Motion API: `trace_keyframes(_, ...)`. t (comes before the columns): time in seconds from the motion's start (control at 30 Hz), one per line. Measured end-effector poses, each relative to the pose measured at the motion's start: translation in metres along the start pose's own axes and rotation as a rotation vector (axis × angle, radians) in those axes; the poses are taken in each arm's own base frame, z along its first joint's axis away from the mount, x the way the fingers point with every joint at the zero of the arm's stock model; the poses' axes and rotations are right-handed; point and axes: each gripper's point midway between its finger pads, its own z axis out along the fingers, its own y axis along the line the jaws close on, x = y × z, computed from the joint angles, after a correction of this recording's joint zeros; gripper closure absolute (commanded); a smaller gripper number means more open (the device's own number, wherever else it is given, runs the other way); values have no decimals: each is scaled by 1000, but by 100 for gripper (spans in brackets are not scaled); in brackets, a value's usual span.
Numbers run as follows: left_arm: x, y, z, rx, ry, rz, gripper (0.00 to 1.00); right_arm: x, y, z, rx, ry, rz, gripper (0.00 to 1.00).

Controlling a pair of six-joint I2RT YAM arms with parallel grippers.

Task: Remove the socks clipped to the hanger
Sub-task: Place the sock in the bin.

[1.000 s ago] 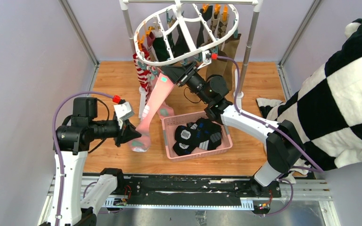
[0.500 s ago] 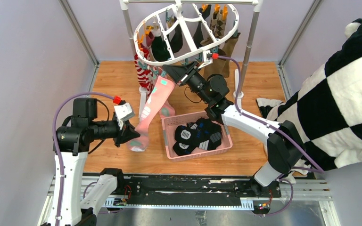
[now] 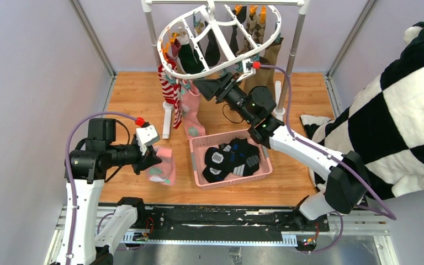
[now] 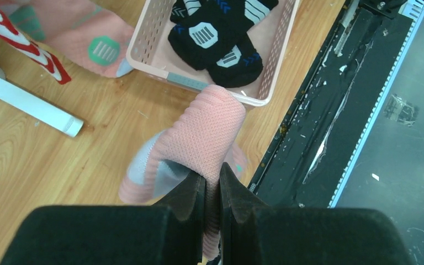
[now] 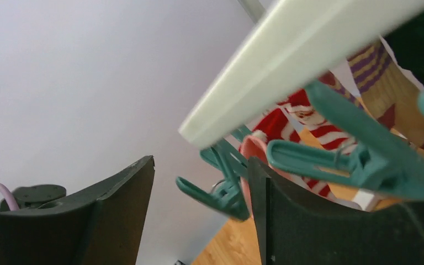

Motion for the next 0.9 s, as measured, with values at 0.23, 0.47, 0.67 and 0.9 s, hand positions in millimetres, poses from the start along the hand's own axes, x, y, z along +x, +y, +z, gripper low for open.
trace_keyframes(0.23,0,2,1,4,3,8,98,33,-22,-45,79,110,-25,11)
trace_keyframes(0.47,-6,2,0,10,-8,15,98,121,-6,-104,32,331,-50,6)
trace_keyframes(0.67,-18,-3,-4,23,-47,31,97,180,43,-114,-186,425,-59,0)
trace_keyframes(0.9,-25,-6,-8,23,-68,27,97,232,57,-103,-326,477,-75,0)
